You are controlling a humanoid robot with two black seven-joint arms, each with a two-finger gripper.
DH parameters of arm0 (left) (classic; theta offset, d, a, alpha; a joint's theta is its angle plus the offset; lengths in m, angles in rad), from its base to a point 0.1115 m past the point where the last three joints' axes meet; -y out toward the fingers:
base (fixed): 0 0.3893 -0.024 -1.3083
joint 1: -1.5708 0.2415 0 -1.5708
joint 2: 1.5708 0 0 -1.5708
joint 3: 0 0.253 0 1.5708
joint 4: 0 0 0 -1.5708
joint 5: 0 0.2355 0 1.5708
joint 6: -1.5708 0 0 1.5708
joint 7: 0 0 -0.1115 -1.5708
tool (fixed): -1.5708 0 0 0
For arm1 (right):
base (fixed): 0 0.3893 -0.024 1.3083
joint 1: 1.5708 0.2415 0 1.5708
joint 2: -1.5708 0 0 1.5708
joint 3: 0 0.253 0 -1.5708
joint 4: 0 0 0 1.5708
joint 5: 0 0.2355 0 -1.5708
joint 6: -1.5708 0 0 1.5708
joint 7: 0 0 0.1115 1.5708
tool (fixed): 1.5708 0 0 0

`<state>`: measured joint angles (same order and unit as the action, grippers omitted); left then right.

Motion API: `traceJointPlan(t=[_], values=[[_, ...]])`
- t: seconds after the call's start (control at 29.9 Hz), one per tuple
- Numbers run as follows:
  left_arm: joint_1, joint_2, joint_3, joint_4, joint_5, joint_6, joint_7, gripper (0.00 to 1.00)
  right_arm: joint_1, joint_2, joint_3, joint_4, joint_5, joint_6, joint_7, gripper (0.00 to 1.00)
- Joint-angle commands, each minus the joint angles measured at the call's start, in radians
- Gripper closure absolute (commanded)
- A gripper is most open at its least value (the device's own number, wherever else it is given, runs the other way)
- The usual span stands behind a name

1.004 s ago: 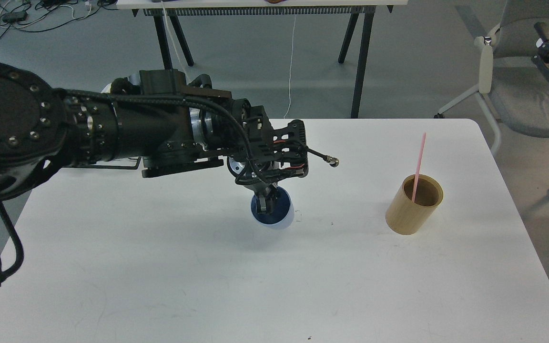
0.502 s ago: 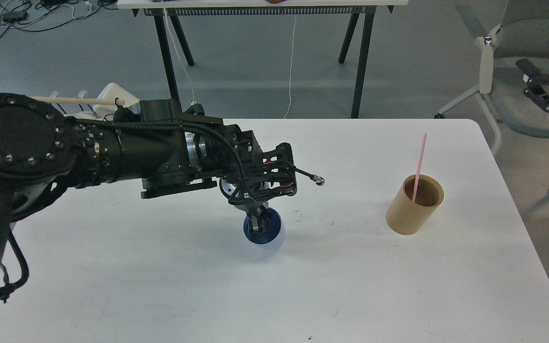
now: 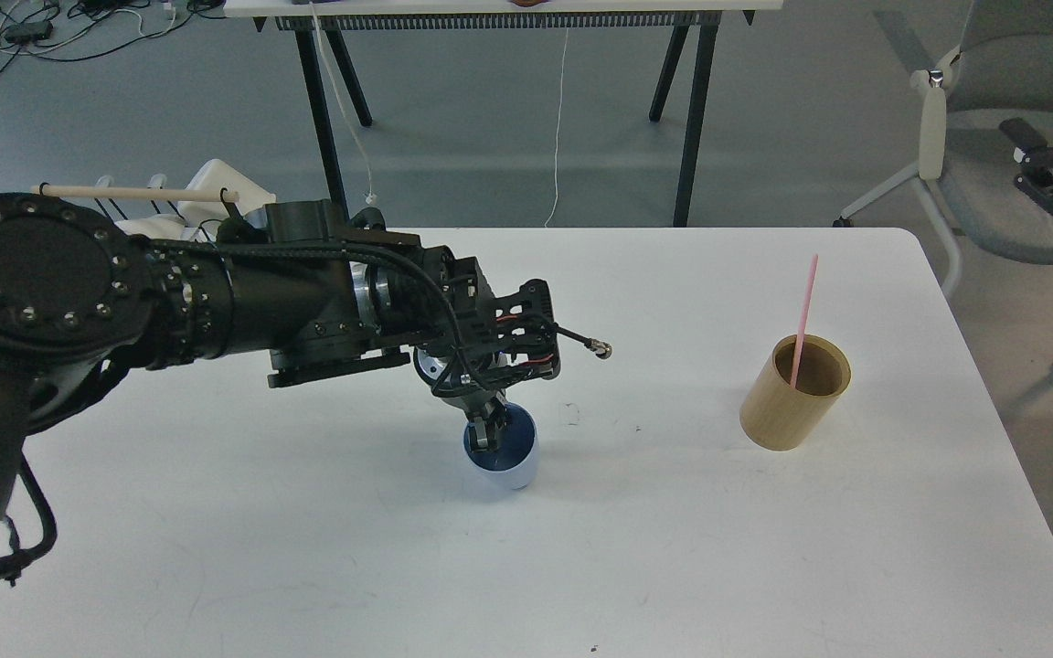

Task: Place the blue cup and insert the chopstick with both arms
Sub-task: 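Lower the blue cup upright onto the table and release it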

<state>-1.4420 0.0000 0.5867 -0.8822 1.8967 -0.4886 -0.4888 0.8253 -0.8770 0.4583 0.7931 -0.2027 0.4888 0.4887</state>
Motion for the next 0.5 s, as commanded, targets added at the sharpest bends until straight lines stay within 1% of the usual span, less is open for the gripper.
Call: traceJointPlan(t=[0.0, 0.17, 0.3, 0.37, 0.47], values=[[0.0, 0.0, -0.008, -0.003, -0.001, 0.0, 0.0, 0.89, 0.0, 0.001, 0.0, 0.0, 0.0, 0.0, 0.0, 0.0], [-0.003, 0.0, -0.018, -0.003, -0.008, 0.0, 0.0, 0.8, 0.0, 0.001, -0.003, 0.001, -0.001, 0.0, 0.0, 0.01], [0.002, 0.0, -0.062, 0.002, -0.013, 0.0, 0.0, 0.72, 0.0, 0.003, -0.004, 0.0, -0.001, 0.0, 0.0, 0.0], [0.017, 0.0, -0.082, 0.028, -0.01, 0.0, 0.0, 0.69, 0.0, 0.004, -0.001, 0.0, -0.001, 0.0, 0.0, 0.01], [0.029, 0.0, -0.09, 0.063, -0.008, 0.0, 0.0, 0.67, 0.002, 0.009, 0.0, -0.003, -0.003, 0.0, 0.0, 0.01]])
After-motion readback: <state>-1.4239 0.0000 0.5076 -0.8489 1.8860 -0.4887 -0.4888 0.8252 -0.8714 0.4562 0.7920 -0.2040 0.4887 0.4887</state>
